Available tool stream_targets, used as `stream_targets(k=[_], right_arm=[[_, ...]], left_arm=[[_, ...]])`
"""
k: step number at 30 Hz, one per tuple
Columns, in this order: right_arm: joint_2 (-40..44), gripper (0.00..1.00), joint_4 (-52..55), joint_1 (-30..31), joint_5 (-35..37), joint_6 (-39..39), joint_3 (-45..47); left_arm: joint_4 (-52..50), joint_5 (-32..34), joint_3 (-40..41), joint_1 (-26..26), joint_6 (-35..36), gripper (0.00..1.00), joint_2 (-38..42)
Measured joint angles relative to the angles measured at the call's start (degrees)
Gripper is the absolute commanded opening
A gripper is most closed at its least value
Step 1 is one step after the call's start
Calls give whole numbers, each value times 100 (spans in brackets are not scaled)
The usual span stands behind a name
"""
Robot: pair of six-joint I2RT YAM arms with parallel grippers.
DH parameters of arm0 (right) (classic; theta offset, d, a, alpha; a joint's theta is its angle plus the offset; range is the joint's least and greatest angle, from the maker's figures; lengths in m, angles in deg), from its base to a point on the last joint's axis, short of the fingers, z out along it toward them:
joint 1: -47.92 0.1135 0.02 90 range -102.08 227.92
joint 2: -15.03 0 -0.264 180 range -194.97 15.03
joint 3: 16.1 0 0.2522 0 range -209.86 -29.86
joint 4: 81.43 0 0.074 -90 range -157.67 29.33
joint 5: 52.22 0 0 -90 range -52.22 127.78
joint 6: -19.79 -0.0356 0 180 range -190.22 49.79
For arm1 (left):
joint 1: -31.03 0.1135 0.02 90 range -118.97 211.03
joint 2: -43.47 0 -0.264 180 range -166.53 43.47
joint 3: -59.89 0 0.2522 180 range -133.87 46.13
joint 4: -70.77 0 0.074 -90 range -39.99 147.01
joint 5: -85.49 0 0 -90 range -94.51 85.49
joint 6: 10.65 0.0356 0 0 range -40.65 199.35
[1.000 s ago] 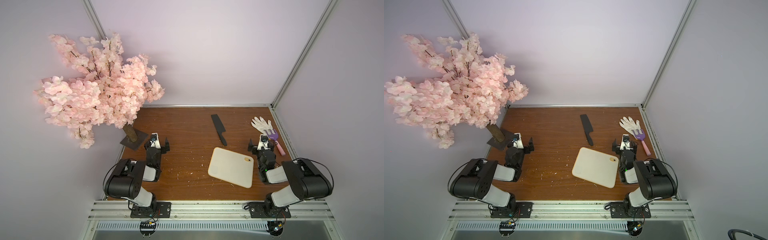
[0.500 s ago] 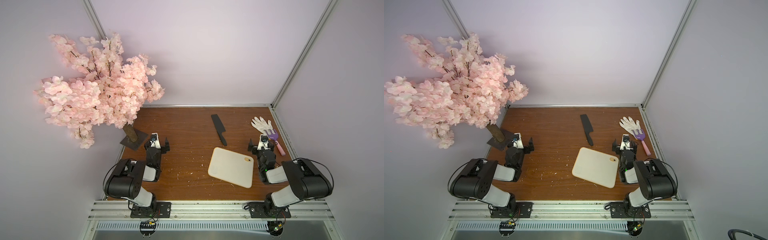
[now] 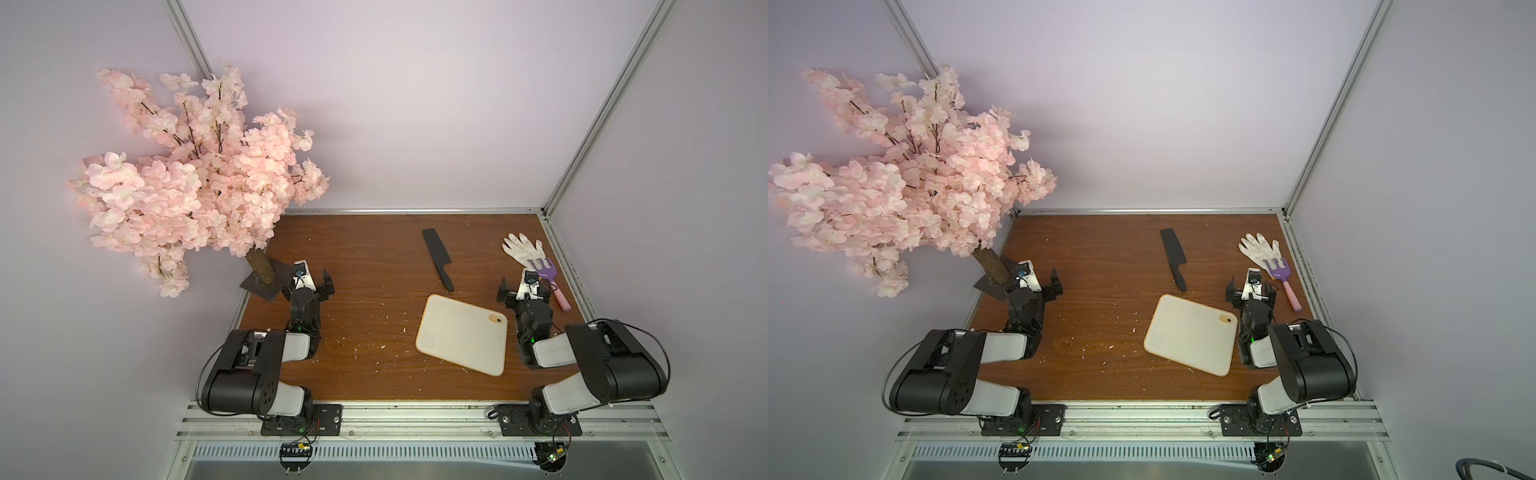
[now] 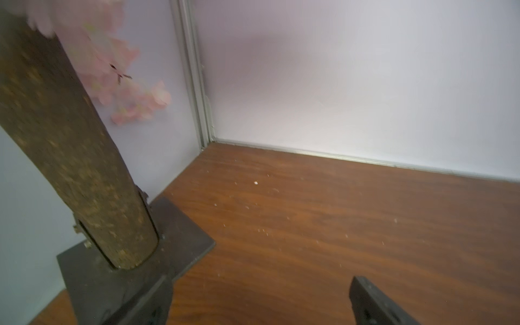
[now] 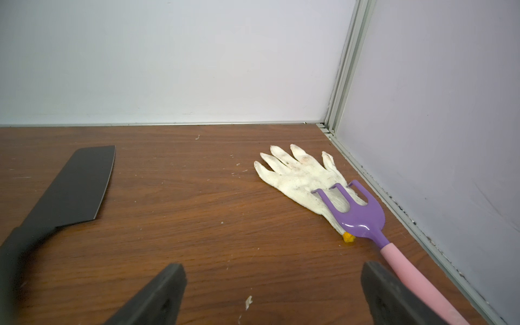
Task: Align the knife with the edge of the cutting board
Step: Adjust the work surface at the center of the board.
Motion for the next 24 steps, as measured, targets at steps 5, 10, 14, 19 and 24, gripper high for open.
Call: stream_targets(k=[5,10,14,19,24], right_arm=[[1233,99,1095,28,295,-122,-81],[2730,99,2918,31,708,-807,-1080],[3241,100,4575,31,688,-1386,-1985],[3528,99,6293,31,90,-1821,-2514],[3707,99,7613,33,-538,-2063,-2763]], left_arm=[[-916,638,-654,-289,-350,99,501],[-2472,1141,-1679,-603,-1099,99,625],[-3615,962,-2557,-625,-1781,99,634],[-4538,439,-2909,-625,-2439,99,697],[-5156,-256,-3049,-625,-2879,99,697]])
